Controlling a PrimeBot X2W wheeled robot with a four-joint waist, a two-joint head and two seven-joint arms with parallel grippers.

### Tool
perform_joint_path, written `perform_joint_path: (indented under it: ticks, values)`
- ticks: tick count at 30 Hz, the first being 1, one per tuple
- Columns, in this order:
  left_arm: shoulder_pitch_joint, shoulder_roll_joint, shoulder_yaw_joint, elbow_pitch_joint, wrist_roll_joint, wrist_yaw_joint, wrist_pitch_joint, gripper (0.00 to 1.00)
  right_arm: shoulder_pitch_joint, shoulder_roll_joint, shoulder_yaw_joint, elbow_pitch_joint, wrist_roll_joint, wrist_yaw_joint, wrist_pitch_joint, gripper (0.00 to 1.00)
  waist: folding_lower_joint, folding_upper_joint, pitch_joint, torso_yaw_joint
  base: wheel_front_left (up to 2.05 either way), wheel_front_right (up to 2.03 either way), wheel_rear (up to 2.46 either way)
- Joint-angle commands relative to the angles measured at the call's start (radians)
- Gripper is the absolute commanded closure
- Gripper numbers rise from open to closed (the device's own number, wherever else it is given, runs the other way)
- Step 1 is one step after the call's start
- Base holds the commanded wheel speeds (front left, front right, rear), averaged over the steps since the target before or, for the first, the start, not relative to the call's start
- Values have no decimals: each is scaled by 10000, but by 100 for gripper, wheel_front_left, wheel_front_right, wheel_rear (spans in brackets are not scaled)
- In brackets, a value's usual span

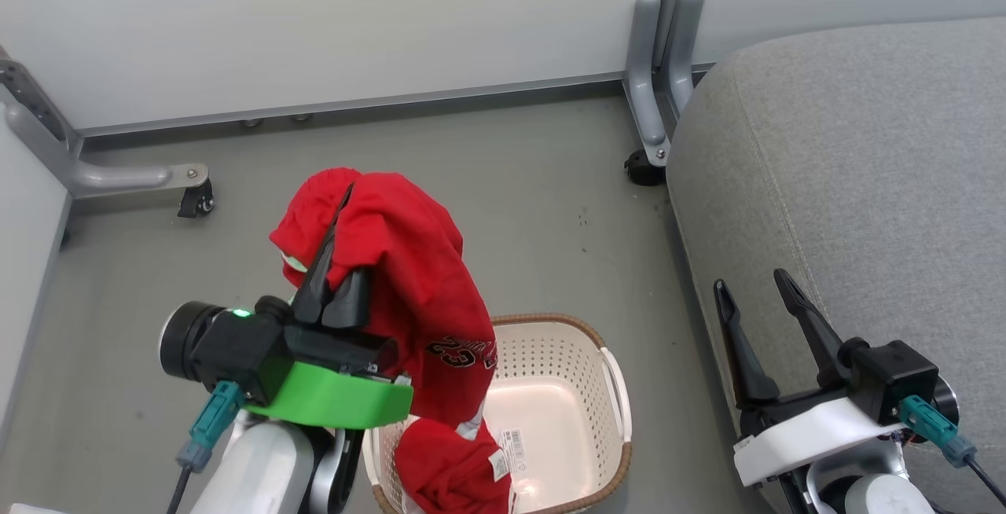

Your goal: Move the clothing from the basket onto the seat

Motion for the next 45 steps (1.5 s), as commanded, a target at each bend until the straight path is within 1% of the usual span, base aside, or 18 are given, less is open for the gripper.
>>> perform_joint_path:
  ticks: [1,15,19,23,28,32,36,45]
  values:
    - [158,77,24,31,-56,55,5,100,144,15,8,-75,33,1,45,0,1,0,-58,19,0,0,0]
    - [105,127,3,113,23,-30,7,100,209,-59,179,-205,81,1,178,0,1,0,-228,42,0,0,0]
    - [39,127,-43,114,50,-32,5,100,117,-216,457,-213,190,1,233,0,1,0,-176,68,0,0,0]
    - [-83,130,-86,103,82,-40,10,100,-205,-474,1254,-147,508,1,284,0,1,0,-72,107,0,0,0]
    - [-277,84,-186,63,139,-83,27,100,-1052,-974,3038,125,1147,1,366,0,1,0,60,189,0,0,0]
    - [-428,-10,-345,111,145,-132,33,100,-1918,-1258,4448,538,1752,1,289,0,1,0,147,349,0,0,0]
    - [-583,-93,-520,122,184,-215,65,100,-2871,-1351,5409,1072,2128,1,90,0,1,0,243,493,0,0,0]
    - [-751,-207,-852,235,160,-393,99,100,-4677,-1059,6732,2607,2698,1,-361,0,1,0,397,692,0,0,0]
